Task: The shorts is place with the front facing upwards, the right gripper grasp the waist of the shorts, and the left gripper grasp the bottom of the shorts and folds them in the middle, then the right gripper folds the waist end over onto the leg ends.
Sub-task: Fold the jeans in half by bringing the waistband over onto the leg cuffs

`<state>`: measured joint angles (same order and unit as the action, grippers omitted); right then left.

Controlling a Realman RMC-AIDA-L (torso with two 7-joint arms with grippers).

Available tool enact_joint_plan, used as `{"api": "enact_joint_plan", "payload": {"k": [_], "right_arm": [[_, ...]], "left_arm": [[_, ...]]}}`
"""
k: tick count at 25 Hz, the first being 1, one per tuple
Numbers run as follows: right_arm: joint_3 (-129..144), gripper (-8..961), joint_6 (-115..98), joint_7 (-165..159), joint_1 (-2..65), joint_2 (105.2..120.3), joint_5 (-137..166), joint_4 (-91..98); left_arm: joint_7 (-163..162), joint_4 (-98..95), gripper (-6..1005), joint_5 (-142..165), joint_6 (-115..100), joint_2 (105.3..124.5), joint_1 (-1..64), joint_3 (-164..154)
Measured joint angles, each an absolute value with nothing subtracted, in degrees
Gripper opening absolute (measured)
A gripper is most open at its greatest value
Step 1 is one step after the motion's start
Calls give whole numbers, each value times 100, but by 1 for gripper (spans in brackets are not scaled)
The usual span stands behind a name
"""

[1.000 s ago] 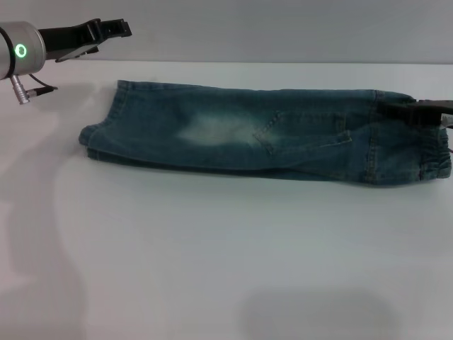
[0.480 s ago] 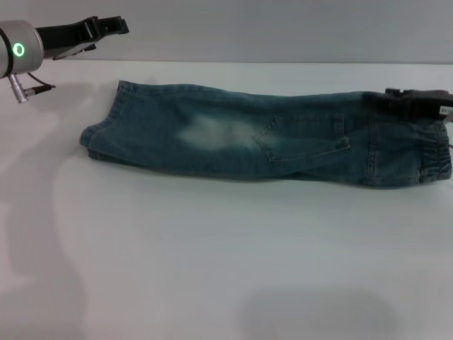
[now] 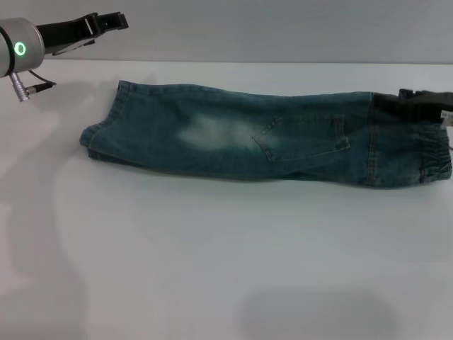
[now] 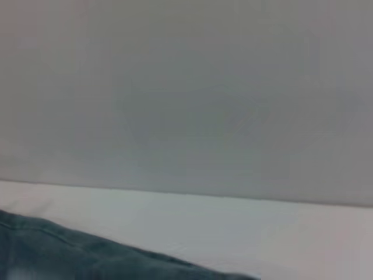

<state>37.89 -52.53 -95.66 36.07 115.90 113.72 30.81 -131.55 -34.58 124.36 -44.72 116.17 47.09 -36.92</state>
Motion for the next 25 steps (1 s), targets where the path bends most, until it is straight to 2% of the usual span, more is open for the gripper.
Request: {"api": "enact_joint_plan", "payload": {"k": [12,19,22,25], "right_arm": [[3805,591,-4937,-9544,3583,11629,11399,2813],[3667,590,-5466,-9575,3430,11646,11235,3382],[3588,590,-5923,-9601,3269,11604,10859,3753],[3578,591,-6374,-9725,3075,11502,10367,4069]], "left_arm": [[-13122,-3473,827,12384,-4399,11627,4684,-3726],[-12856,-3484,827,12190,-4356,11648,4694,-3717],[-12348,-3488,827,11698,-4303,11728,4692,-3715],[-11710,-3443,827,11120,-4251,11767,4675,-3707]]}}
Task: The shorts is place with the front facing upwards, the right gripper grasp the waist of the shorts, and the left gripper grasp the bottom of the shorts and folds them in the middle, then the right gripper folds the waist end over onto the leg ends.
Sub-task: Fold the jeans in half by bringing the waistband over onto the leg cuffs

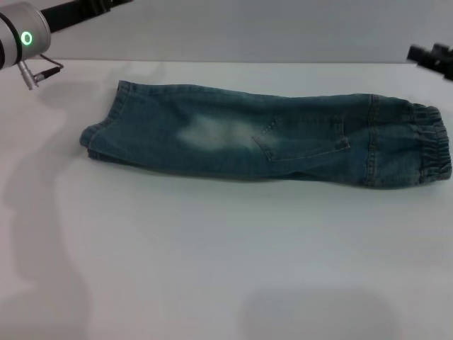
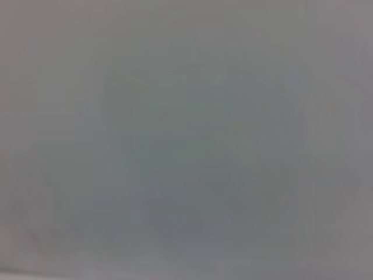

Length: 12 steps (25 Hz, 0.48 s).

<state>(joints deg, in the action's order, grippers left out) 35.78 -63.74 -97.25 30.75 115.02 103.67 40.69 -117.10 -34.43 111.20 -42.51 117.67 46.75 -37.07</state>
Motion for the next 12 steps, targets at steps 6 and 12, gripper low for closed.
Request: {"api": "enact_joint_plan", "payload": {"k": [6,12], "right_arm": [[3341,591,-7159,-10213,2761,11154,10031,4281],[2990,590,-7935,-10840,2551,10715,10203,4313]], "left_arm": [[-10328,-3162,827,9808,-4212,11784,4638,-3729],[-9119,-2901,826,8792,-4338,11795,4589,-3735]]}}
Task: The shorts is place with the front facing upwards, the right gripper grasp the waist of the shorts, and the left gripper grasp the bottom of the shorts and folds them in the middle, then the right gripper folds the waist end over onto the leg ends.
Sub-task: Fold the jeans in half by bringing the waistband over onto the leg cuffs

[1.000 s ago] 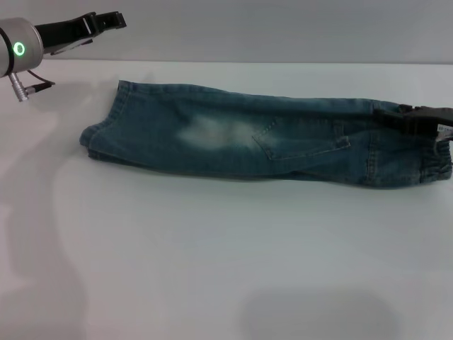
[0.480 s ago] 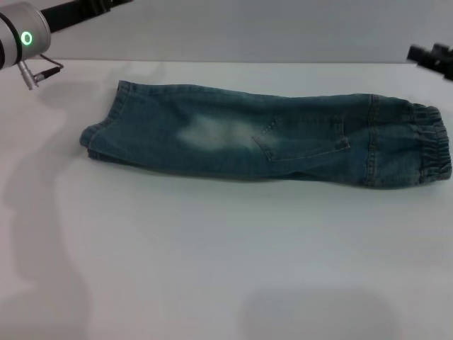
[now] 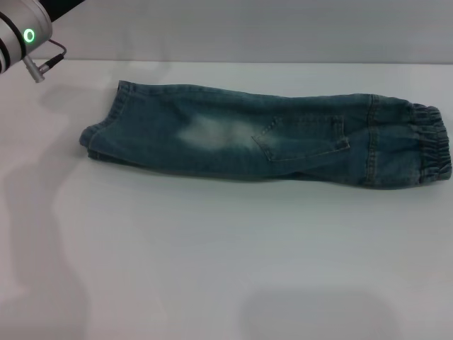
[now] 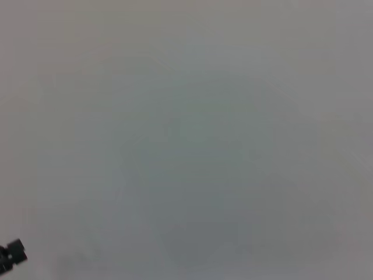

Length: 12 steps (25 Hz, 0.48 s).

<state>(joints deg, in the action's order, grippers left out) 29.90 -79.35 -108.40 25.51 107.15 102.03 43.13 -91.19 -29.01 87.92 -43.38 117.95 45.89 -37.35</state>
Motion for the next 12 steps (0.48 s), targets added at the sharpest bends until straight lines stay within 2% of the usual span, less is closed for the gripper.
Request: {"api": "enact_joint_plan", "payload": {"k": [5,12], "right_arm": [[2937,591,-8257,-11501,2509,10417,11063,4506],[2748,590,-8913,-12118,2555,10351,12110,5194]], "left_arm": [[-8255,-2703,826,8179,-4570,11804,4583,-3736],[-7095,-2323,826,7374,-4956,11813,4537,-3734]]}}
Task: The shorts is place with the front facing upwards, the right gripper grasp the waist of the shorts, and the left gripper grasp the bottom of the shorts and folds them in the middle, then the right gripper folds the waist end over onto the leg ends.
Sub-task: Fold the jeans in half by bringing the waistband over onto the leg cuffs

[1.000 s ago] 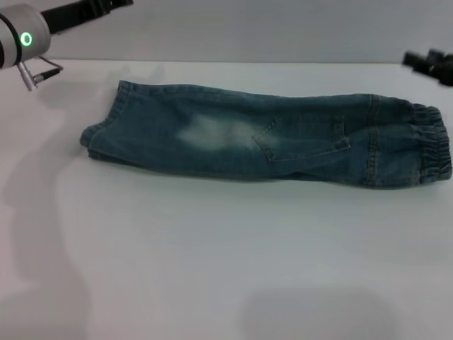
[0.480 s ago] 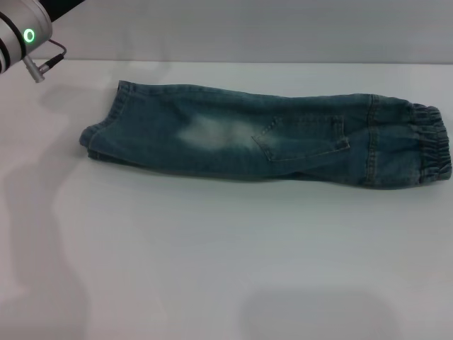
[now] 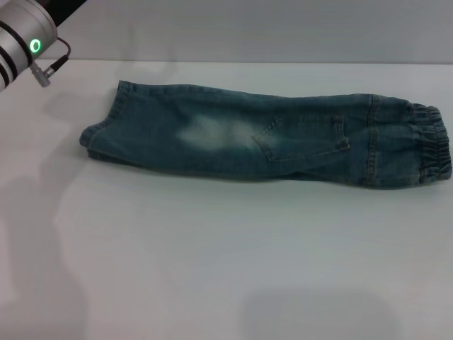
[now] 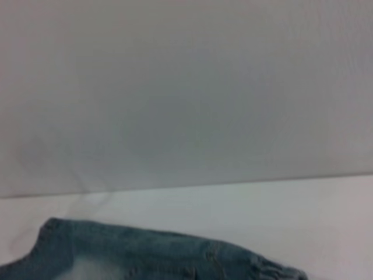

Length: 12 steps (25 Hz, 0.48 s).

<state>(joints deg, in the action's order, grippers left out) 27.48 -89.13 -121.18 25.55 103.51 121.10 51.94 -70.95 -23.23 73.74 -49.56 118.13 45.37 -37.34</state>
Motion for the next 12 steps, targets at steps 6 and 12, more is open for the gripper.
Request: {"api": "enact_joint_plan", "payload": {"k": [6,12], "right_arm": [[2552,591,-9369,-12373,2591,10311,12759,5554],[2537,591,-9741,-12566,2658,10294,13293,5752]], "left_arm": [[-6699,-2151,826,7054,-5234,11827,4441,-3736],[-6532,-2093,826,6884,-5549,11821,4412,-3729]]}}
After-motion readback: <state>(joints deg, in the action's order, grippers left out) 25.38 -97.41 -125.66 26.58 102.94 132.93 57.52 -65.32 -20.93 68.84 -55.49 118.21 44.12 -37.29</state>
